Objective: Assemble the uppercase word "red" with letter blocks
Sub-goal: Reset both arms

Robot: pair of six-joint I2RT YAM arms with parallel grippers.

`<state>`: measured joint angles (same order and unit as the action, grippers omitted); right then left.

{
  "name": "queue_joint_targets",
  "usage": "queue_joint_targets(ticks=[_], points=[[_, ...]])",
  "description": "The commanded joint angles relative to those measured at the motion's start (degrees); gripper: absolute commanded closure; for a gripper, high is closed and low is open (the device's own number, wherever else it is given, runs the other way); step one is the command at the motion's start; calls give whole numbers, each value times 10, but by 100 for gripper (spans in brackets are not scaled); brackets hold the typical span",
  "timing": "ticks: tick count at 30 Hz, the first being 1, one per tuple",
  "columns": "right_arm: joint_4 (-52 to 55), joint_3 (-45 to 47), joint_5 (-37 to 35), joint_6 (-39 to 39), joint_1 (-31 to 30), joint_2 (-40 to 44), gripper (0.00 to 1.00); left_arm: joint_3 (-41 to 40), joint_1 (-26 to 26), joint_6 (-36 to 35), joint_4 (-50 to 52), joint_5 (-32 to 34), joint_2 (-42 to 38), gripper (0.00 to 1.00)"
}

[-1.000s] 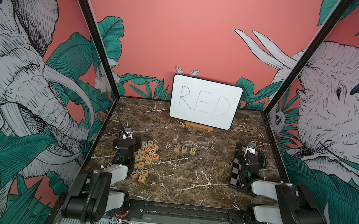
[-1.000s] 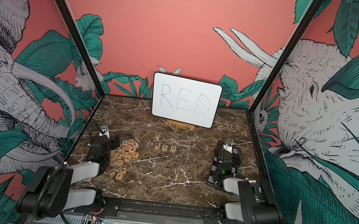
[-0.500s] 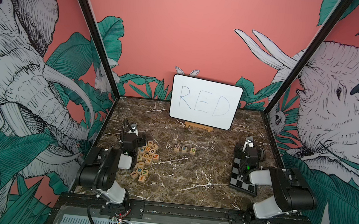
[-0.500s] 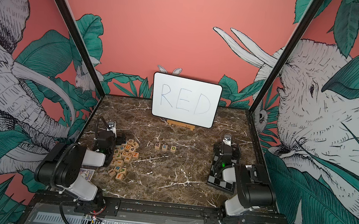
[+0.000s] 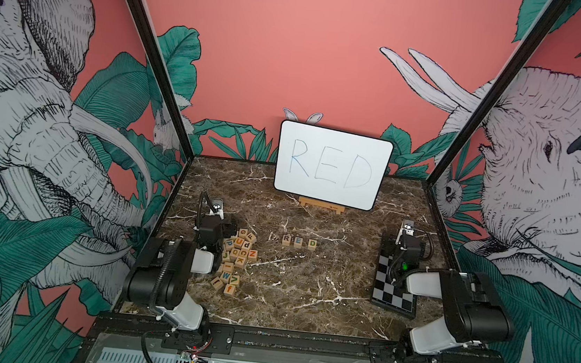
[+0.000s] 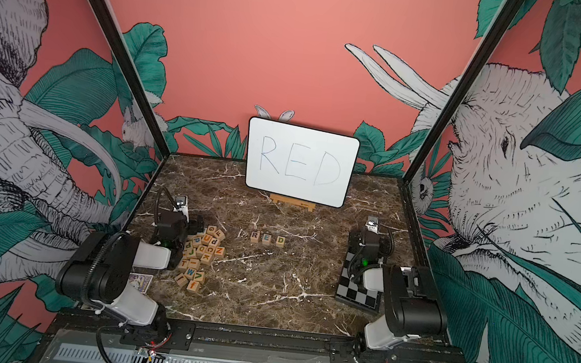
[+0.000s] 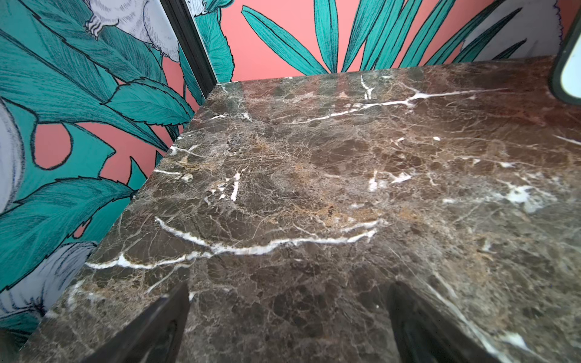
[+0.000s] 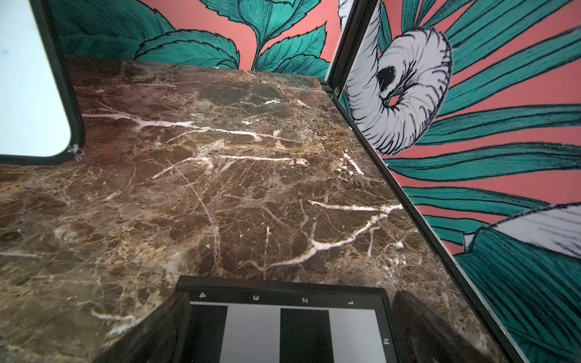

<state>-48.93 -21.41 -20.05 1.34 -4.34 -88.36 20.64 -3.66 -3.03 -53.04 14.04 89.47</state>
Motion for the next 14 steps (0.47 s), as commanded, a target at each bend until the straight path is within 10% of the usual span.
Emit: queue_joint_targets(ticks=[1, 14], points=[[-16, -4, 3, 8, 1, 8, 1, 12, 0, -7, 4, 0, -10, 1], [-16, -4, 7, 8, 2, 9, 1, 12, -1, -8, 3, 1, -9, 1]])
